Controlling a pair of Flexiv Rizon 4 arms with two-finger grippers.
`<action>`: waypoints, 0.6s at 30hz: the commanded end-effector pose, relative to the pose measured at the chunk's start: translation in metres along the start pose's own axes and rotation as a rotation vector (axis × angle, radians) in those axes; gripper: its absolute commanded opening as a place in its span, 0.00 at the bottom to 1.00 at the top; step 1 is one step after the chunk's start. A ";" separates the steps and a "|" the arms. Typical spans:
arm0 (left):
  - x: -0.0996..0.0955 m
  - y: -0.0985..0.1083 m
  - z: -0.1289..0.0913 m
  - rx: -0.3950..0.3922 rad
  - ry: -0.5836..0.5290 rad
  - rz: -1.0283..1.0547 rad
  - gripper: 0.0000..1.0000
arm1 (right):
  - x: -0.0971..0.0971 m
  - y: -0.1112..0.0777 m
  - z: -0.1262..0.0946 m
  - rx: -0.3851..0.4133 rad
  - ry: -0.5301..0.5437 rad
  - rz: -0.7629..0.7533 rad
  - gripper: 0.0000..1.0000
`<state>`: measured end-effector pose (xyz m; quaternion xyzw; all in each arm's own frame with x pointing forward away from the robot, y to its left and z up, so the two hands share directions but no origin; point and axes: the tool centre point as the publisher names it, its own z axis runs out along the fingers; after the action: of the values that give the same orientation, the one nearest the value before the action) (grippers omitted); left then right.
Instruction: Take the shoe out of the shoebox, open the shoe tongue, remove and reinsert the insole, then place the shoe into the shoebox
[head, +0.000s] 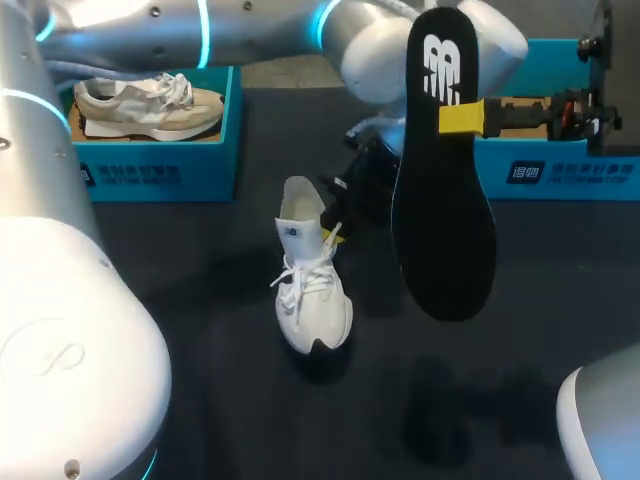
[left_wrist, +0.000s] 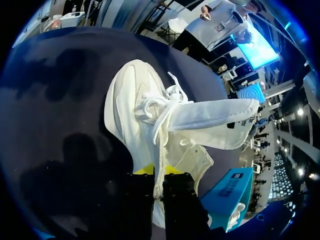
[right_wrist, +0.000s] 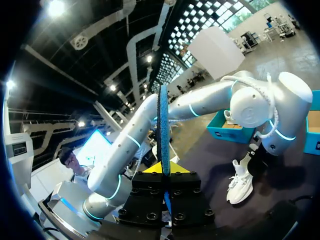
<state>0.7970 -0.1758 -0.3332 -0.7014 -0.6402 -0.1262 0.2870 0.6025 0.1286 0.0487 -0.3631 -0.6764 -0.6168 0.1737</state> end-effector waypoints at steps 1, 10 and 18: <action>-0.010 0.005 0.003 0.020 0.120 0.011 0.00 | 0.004 0.000 0.005 -0.004 -0.005 0.002 0.00; -0.019 0.004 0.006 0.029 0.138 0.042 0.00 | 0.004 0.000 0.005 -0.004 -0.005 0.002 0.00; -0.028 -0.001 0.012 0.035 0.162 0.068 0.00 | 0.004 0.000 0.005 -0.004 -0.005 0.002 0.00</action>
<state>0.7895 -0.1888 -0.3563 -0.7075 -0.5968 -0.1533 0.3459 0.6025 0.1286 0.0487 -0.3631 -0.6764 -0.6168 0.1737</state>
